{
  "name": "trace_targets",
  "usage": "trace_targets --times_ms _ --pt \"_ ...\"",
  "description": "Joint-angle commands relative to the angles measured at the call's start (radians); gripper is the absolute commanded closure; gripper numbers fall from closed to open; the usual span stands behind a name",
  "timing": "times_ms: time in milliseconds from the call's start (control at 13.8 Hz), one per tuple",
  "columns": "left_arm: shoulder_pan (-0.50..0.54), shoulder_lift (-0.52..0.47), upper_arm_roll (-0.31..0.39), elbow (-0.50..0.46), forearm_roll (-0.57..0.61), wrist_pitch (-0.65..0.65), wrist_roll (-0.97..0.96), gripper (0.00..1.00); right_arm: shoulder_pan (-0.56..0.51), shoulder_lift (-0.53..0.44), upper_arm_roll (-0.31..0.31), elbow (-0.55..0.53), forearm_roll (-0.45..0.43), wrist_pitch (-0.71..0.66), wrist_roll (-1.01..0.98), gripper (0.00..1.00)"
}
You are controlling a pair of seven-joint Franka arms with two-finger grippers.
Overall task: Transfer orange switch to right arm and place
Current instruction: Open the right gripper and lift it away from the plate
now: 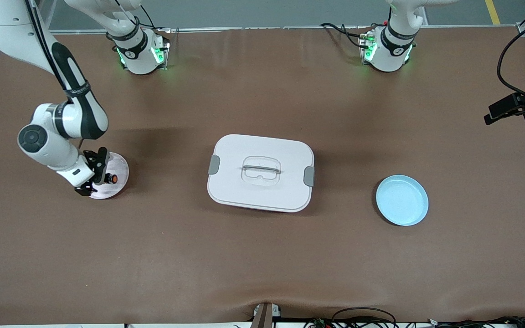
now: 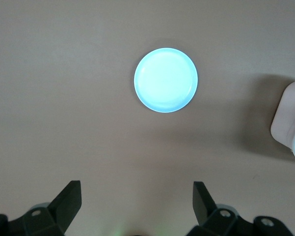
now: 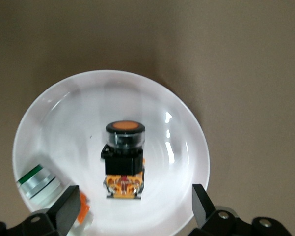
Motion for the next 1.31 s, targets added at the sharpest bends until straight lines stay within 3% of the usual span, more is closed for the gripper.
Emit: trace_targets --times_ms 0,363,943,1233 --pt "-0.004 -0.016 -0.024 -0.009 -0.009 0.014 0.0 0.0 -0.023 0.009 0.016 0.138 -0.021 -0.184 0.032 0.0" --pt "-0.002 -0.022 -0.083 -0.004 -0.002 0.006 -0.046 0.0 -0.011 -0.003 0.023 0.316 -0.02 -0.526 0.293 0.0" --pt "-0.002 -0.018 -0.084 0.007 0.003 0.005 -0.046 0.0 0.004 -0.021 0.026 0.619 -0.009 -0.874 0.575 0.0" --pt "-0.001 -0.014 -0.083 0.007 0.005 0.006 -0.038 0.0 0.072 -0.023 0.025 0.775 -0.009 -1.066 0.795 0.0"
